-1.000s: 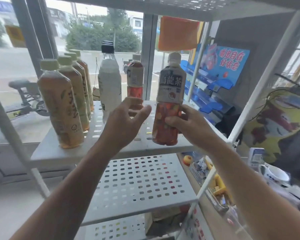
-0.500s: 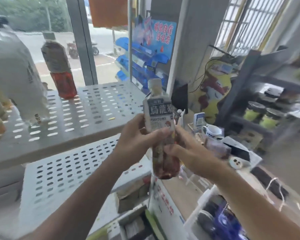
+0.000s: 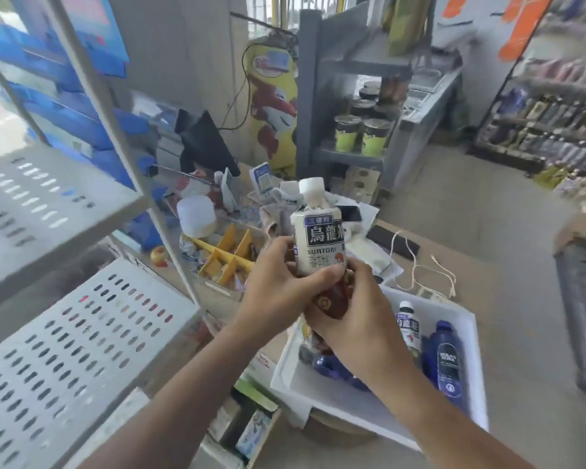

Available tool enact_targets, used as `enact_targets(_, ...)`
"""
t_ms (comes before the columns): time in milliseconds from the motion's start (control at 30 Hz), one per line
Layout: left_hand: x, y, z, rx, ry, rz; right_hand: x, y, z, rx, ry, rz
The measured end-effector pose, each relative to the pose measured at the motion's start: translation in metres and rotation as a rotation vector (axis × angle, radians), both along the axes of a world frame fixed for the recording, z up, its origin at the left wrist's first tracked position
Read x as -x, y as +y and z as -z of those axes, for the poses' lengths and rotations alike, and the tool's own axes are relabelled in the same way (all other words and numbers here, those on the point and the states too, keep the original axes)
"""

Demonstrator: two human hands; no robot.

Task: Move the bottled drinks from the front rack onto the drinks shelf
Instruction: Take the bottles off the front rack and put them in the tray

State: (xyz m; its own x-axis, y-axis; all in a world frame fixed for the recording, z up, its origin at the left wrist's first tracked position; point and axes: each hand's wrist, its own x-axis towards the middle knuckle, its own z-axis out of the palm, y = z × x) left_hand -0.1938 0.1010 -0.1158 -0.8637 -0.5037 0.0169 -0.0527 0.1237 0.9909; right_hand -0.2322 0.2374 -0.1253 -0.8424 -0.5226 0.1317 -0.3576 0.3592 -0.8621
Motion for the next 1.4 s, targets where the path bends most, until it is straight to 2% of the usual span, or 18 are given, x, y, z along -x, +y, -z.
enact_targets(200,0.042,0.048,0.03,0.023,-0.112,0.183,0.019,0.052,0.032,-0.08,-0.066,0.203)
enact_targets(367,0.073,0.081,0.049,0.122,-0.228,0.347,0.036,0.087,0.056,-0.111,-0.157,0.332)
enact_targets(500,0.089,0.101,0.062,0.294,-0.34,0.448,0.043,0.113,0.07,-0.182,-0.233,0.419)
enact_targets(600,0.092,0.108,0.073,0.515,-0.416,0.464,0.048,0.13,0.087,-0.289,-0.247,0.489)
enact_targets(833,0.084,0.113,0.098,0.902,-0.455,0.503,0.062,0.149,0.131,-0.588,-0.318,0.51)
enact_targets(1067,0.078,0.115,0.116,0.926,-0.51,0.521,0.078,0.158,0.146,-0.727,-0.307,0.455)
enact_targets(1400,0.068,0.112,0.126,0.978,-0.523,0.505,0.081,0.154,0.147,-0.719,-0.258,0.457)
